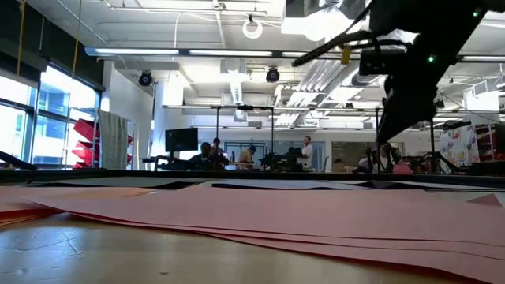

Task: Organize paper
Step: Adjust the stacked pink papers

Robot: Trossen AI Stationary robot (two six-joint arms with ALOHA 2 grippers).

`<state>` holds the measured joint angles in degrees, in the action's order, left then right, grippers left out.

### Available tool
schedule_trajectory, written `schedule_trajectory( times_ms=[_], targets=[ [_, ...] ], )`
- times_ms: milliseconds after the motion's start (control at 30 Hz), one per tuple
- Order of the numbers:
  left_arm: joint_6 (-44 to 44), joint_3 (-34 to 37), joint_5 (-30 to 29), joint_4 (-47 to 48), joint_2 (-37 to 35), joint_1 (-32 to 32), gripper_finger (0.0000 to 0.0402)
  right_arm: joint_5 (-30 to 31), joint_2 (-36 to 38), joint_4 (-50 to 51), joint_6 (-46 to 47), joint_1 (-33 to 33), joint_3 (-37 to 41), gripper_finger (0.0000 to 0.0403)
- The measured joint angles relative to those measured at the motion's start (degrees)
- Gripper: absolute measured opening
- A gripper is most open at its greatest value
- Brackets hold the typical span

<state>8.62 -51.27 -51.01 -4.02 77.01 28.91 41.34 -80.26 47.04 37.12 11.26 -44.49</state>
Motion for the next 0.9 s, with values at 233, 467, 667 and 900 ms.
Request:
schedule_trajectory(
  times_ms=[233, 467, 667, 900],
  targets=[
    [-0.08, 0.00, 1.49, 0.00, 0.00, 0.00, 0.0000, -8.33, 1.92, -15.73, 4.75, -6.02, 11.19, 0.0187],
    [-2.53, 0.00, 2.03, 1.70, 0.00, -0.04, 0.0000, -6.97, 2.81, -15.95, 0.56, -5.02, 9.94, 0.0163],
    [-9.99, -0.11, 16.91, 7.74, 1.50, 0.46, 0.0000, -14.57, 4.30, -18.25, -5.17, 4.13, 2.42, 0.0161],
    [-19.34, -0.10, 33.53, 11.26, 15.05, 7.34, 0.0000, -13.66, 1.11, -20.84, 8.81, 15.54, 4.40, 0.0151]
  ],
)
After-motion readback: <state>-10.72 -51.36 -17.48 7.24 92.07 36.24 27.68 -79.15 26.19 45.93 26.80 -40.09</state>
